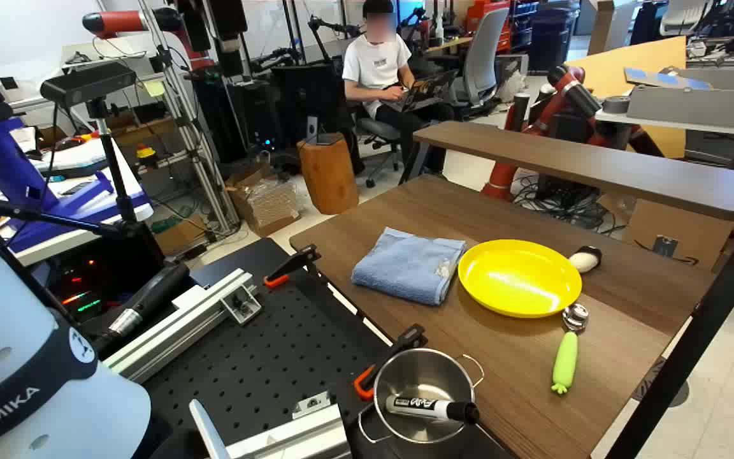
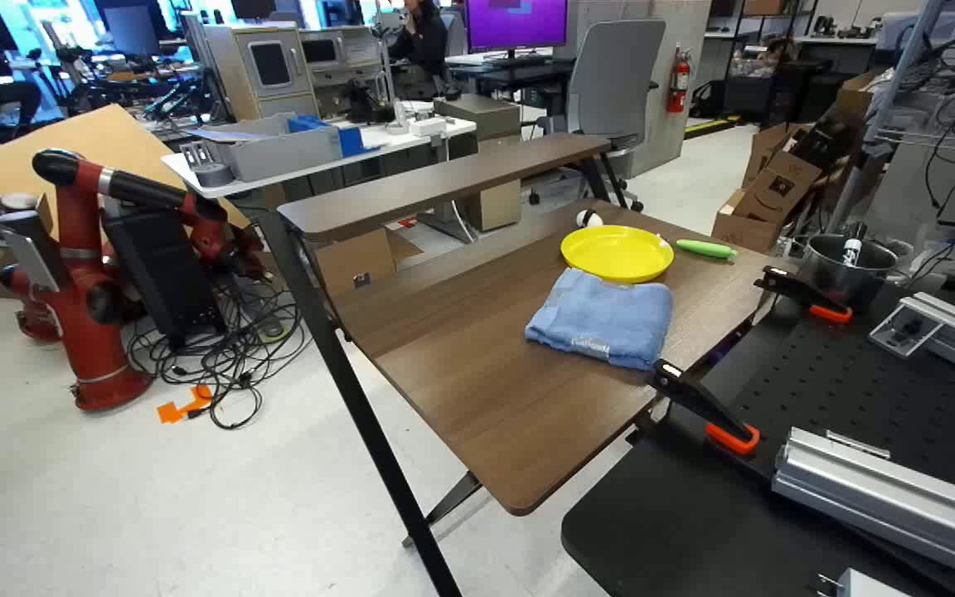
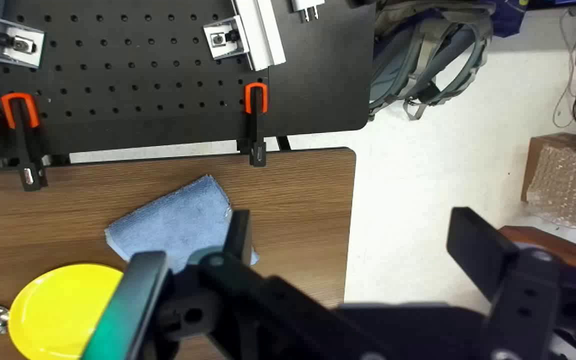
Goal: Move the yellow plate from right to left
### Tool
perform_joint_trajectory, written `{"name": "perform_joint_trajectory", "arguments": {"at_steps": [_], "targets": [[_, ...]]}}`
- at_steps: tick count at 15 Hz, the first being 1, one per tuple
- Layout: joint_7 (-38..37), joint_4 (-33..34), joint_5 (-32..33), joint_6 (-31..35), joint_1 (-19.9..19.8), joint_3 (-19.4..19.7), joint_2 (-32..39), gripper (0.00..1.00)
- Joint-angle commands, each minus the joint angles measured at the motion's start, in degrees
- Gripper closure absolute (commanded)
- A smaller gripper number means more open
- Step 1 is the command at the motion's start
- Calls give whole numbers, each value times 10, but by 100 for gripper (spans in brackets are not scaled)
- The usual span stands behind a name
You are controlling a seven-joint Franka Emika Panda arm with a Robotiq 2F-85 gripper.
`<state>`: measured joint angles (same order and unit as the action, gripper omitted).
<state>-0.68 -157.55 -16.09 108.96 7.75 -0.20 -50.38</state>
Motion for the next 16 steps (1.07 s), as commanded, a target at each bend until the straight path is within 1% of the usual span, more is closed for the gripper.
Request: {"name": "perform_joint_trajectory", "arguments": {"at_steps": [1, 5, 8, 12, 16], "targets": [[5, 1, -5, -3, -7, -6, 0, 0], [21, 12, 10, 7, -26, 9, 26, 0], [37, 20, 13, 33, -46, 25, 56, 0], [64, 56, 7, 89, -63, 56, 139, 0], [95, 120, -9, 137, -66, 92, 246, 0]]}}
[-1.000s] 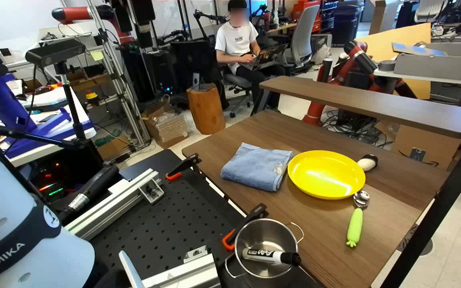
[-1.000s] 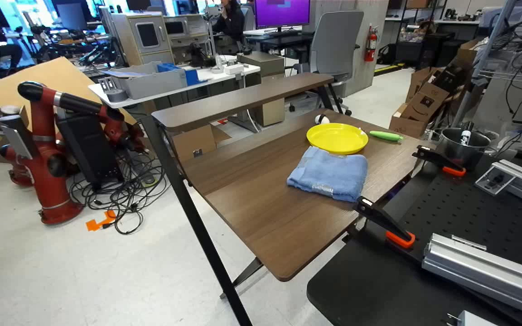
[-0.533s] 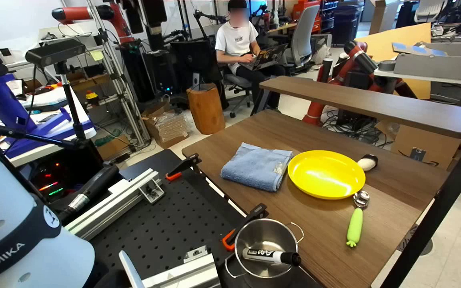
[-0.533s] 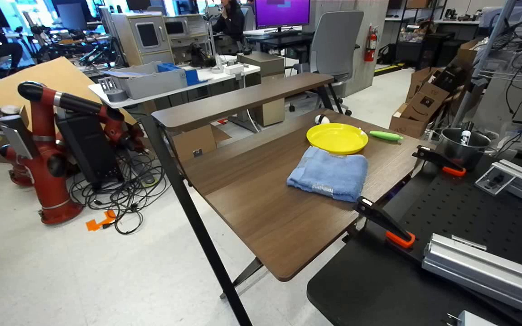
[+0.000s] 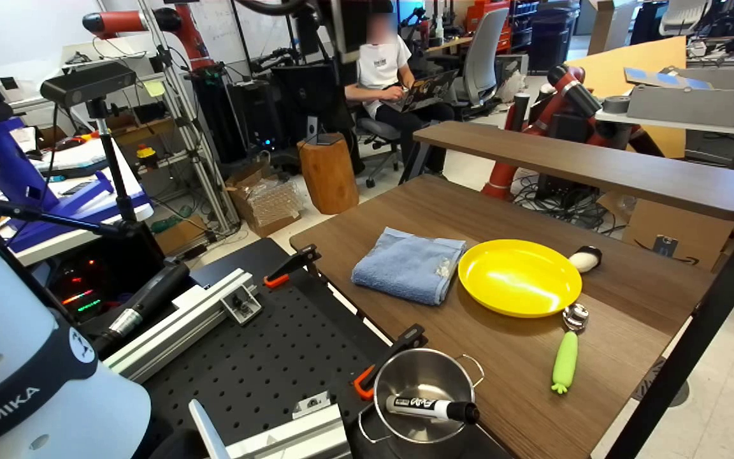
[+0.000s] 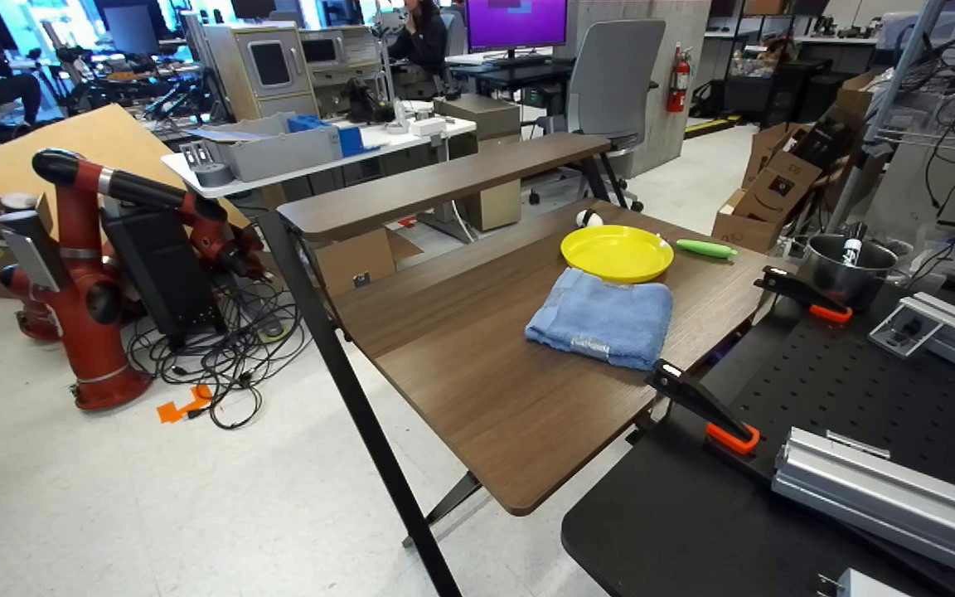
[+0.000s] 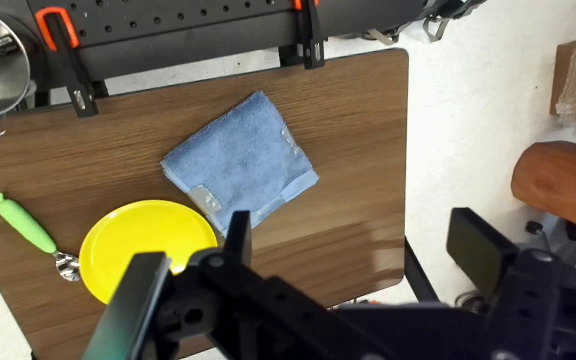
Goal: Move the yellow plate from right to left
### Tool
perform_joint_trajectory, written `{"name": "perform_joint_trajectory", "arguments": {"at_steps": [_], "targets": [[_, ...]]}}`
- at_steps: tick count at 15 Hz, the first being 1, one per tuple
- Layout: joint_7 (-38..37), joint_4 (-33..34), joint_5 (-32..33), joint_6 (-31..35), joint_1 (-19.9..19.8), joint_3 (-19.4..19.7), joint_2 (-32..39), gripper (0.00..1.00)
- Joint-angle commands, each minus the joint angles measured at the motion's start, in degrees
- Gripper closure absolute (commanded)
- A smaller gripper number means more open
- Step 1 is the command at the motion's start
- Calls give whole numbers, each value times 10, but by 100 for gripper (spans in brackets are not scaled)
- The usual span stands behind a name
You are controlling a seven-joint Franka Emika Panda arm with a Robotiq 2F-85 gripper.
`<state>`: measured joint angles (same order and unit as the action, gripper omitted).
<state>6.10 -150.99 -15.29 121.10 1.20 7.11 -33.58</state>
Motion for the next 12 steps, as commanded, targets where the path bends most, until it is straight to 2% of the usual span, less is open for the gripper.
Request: {"name": "perform_joint_trajectory", "arguments": {"at_steps": [1, 6, 12], "targets": [[40, 75, -23, 23, 2, 28, 108, 0], [103, 168, -54, 82, -9, 55, 243, 0], [149, 268, -89, 102, -68, 49, 401, 0]]}}
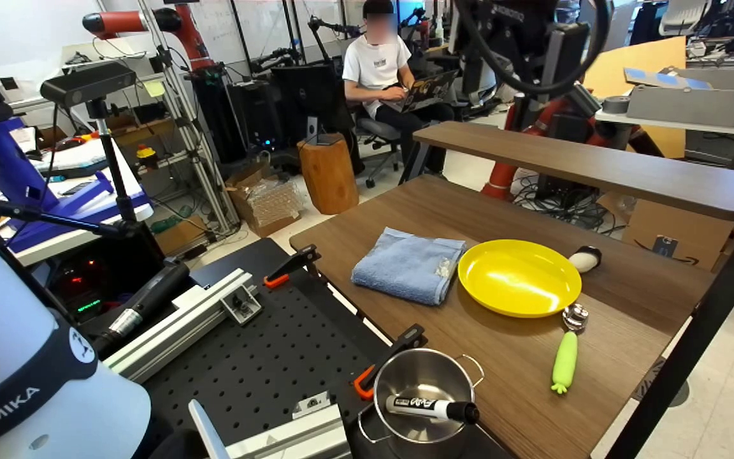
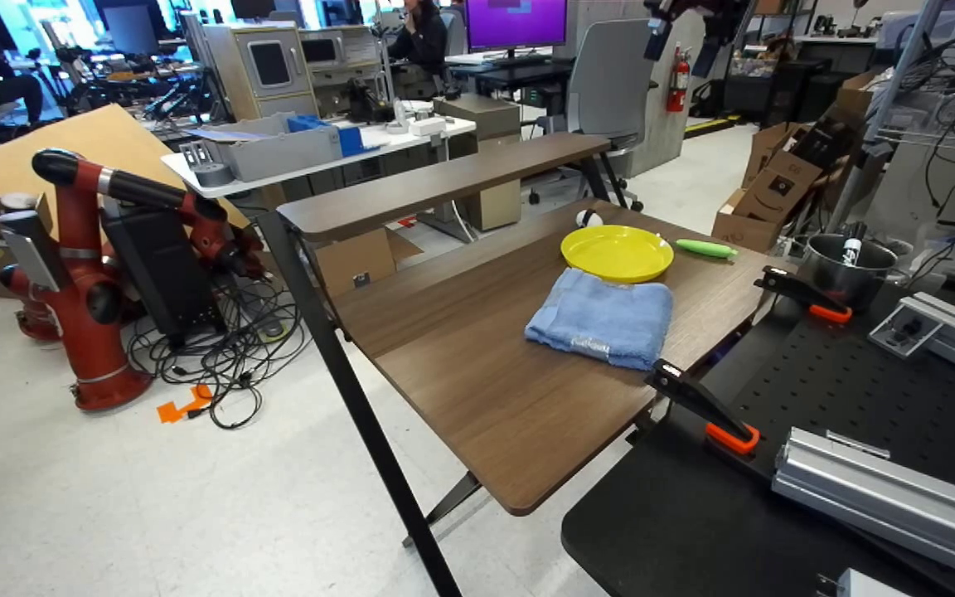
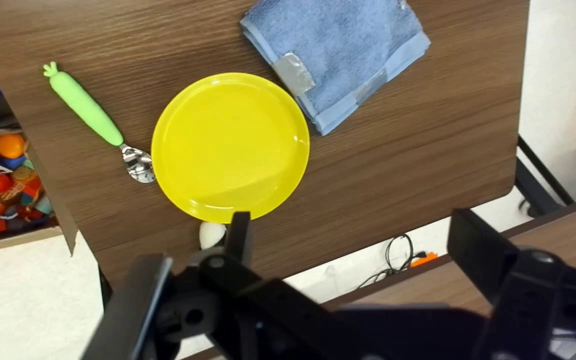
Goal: Move the yellow plate from right to left
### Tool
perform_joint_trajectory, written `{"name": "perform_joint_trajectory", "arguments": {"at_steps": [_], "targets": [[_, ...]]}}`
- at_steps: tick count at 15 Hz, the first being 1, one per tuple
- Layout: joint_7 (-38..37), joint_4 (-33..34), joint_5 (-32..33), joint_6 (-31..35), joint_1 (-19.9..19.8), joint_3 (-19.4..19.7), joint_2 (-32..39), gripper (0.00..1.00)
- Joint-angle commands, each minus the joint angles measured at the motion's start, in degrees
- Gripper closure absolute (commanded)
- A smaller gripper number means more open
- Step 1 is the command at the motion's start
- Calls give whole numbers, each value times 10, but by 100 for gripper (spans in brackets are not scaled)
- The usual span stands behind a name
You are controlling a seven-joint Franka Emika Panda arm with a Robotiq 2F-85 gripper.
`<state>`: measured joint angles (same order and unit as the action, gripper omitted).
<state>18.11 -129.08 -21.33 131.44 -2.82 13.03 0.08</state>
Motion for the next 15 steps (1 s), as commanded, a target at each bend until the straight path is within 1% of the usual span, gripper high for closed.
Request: {"name": "perform_joint_trajectory", "arguments": {"at_steps": [1, 5, 9, 12, 15], "targets": [[33, 64, -33, -6, -40, -13, 89, 0], [21, 118, -34, 0, -86, -30, 179, 0], [21, 175, -28, 16, -121, -56, 258, 0], [18, 213, -7, 49, -131, -73, 308, 0], [16, 241, 24, 73, -126, -85, 349, 0]]}}
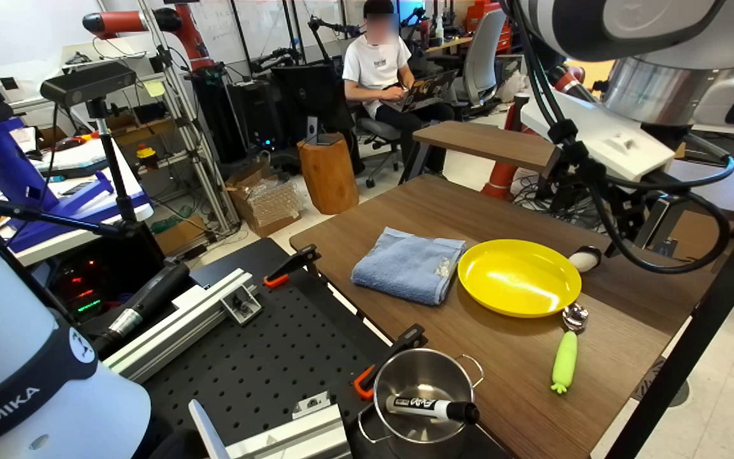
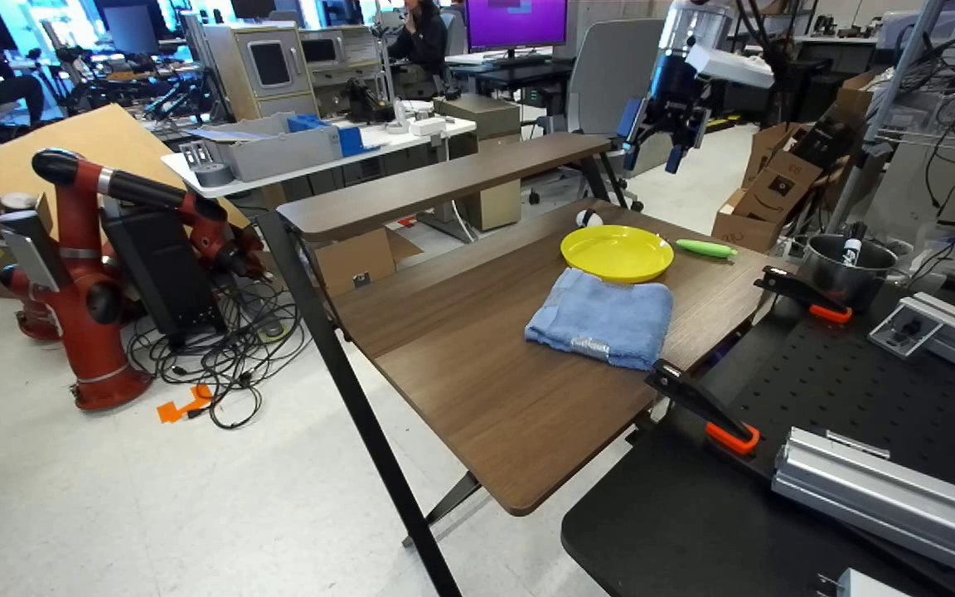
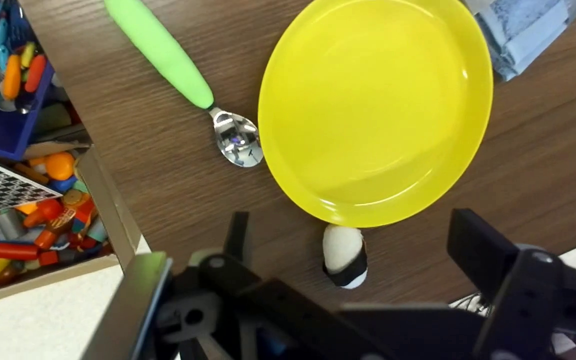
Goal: Move the yellow plate from right to left
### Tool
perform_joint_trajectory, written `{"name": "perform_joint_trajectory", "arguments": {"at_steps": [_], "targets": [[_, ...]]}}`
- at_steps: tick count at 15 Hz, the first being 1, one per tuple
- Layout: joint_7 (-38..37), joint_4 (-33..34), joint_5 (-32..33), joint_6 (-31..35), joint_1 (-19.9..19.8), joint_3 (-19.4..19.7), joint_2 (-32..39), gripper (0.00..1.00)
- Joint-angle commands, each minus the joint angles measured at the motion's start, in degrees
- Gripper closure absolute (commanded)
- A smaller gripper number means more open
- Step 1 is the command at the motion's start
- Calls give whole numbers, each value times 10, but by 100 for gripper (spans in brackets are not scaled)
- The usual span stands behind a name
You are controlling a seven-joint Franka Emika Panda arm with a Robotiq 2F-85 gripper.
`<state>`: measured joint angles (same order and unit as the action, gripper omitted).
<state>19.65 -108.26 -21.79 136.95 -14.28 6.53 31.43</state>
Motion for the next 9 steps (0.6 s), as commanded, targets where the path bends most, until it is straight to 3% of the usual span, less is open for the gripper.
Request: {"name": "perform_joint_trajectory", "arguments": {"at_steps": [1, 9], "targets": [[0, 37, 38, 23, -10, -23, 45, 0], [-12, 76, 112, 35, -10, -29, 120, 0]]}}
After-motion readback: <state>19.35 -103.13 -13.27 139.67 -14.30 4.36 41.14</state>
